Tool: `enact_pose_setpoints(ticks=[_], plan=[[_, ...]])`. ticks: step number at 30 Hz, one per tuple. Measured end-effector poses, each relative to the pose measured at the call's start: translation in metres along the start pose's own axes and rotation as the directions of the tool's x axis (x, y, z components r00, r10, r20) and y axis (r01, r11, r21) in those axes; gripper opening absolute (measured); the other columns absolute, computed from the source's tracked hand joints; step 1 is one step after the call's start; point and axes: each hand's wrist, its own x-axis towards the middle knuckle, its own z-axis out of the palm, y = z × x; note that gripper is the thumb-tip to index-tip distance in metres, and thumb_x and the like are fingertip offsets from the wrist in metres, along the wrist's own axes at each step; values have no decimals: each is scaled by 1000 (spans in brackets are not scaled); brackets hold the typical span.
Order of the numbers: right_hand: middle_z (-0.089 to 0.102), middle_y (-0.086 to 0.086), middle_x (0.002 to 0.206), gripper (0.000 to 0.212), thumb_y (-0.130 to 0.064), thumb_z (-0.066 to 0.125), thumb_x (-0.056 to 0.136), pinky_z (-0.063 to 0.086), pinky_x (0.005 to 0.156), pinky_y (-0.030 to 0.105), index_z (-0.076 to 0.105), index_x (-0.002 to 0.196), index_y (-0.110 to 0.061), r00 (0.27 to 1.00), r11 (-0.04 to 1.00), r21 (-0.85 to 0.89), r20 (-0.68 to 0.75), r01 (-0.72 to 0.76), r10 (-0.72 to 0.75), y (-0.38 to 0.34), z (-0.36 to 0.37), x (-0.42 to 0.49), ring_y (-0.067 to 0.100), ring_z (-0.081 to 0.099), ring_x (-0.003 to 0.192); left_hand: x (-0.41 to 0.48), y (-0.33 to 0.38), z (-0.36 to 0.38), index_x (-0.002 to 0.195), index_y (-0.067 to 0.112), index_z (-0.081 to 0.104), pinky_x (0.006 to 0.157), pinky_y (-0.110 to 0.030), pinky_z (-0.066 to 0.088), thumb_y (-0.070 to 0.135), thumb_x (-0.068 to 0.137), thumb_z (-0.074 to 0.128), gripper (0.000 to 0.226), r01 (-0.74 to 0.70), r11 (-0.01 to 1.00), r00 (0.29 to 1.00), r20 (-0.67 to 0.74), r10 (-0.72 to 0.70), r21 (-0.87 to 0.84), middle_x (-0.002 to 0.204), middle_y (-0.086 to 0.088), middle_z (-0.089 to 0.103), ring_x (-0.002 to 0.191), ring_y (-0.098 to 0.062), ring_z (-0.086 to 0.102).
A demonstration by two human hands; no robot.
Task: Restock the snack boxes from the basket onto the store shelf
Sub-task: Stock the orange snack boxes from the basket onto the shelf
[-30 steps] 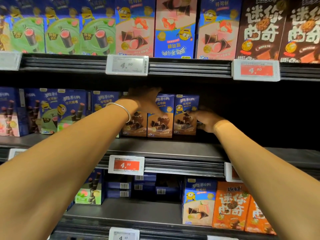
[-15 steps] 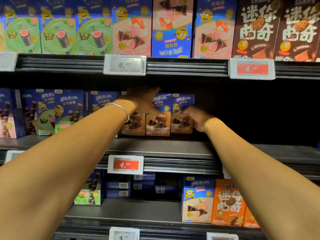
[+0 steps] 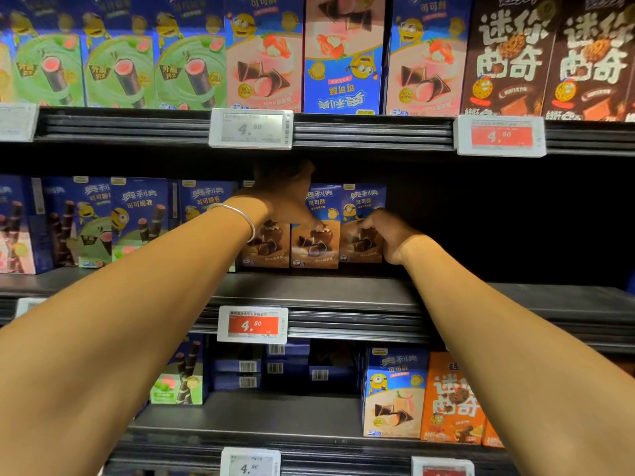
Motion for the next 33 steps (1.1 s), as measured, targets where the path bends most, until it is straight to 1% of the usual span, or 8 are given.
enact_pose_setpoints(ticks=[5, 11, 16, 21, 24, 27, 29, 33], plan=[[71, 18, 116, 34, -24, 54, 91, 53, 101, 44, 65, 120, -9, 997, 1000, 26, -82, 5, -3, -5, 5, -9, 33, 68, 106, -2, -7, -2, 162, 22, 19, 123, -63, 25, 70, 68, 83, 123, -30, 997, 989, -142, 40, 72, 165, -13, 34, 152, -43, 31], [60, 12, 136, 61, -40, 63, 89, 50, 106, 48, 48, 144, -17, 956, 996, 66, -291, 62, -40, -15, 17, -15, 32, 61, 121, -29, -4, -5, 160, 24, 30, 118, -50, 37, 70, 83, 71, 98, 27, 994, 956, -288, -57, -107, 165, -10, 34, 150, -38, 34], [63, 3, 103, 11, -32, 61, 92, 55, 94, 44, 53, 94, -24, 932, 970, 102, -315, 222, -181, -9, 39, -88, 25, 64, 106, -103, -1, -5, 151, 24, 46, 97, -23, 44, 64, 89, 69, 77, 11, 840, 930, -302, -208, -543, 150, -2, 54, 129, -18, 54], [65, -2, 119, 30, -29, 67, 92, 50, 88, 16, 62, 119, -19, 797, 845, -70, -299, 531, -525, 22, 68, -178, -1, 62, 103, -201, -3, 5, 131, 9, 61, 105, -37, 52, 37, 98, 69, 43, -165, 694, 823, -485, -295, -701, 125, -5, 69, 119, -12, 65], [65, 13, 115, 27, -8, 63, 93, 51, 99, 28, 61, 119, 2, 649, 725, -187, -340, 663, -681, 62, 86, -217, 13, 64, 107, -263, -1, 35, 120, 3, 63, 94, -29, 53, 20, 103, 65, 24, -236, 625, 718, -567, -404, -744, 113, -9, 69, 108, -14, 68], [63, 19, 109, 22, 6, 56, 92, 52, 96, 41, 57, 113, -1, 476, 579, -298, -352, 759, -806, 107, 103, -246, 30, 64, 103, -326, 9, 79, 112, 11, 60, 87, -28, 51, 14, 105, 61, 8, -210, 546, 683, -521, -512, -811, 105, -8, 65, 99, -25, 68], [62, 14, 107, 24, 8, 55, 92, 50, 91, 34, 55, 112, -4, 529, 616, -273, -332, 739, -781, 143, 112, -263, 24, 63, 99, -369, 20, 111, 110, 19, 60, 84, -32, 51, 16, 105, 60, 6, -124, 457, 698, -405, -591, -881, 104, -15, 65, 94, -35, 66], [65, 3, 102, 19, 4, 57, 96, 47, 86, 22, 60, 110, -8, 843, 887, -130, -276, 443, -462, 241, 127, -309, 8, 63, 95, -454, 52, 180, 104, 29, 62, 76, -28, 48, 24, 101, 57, 7, 160, 237, 745, -40, -666, -958, 93, -11, 65, 82, -31, 62]])
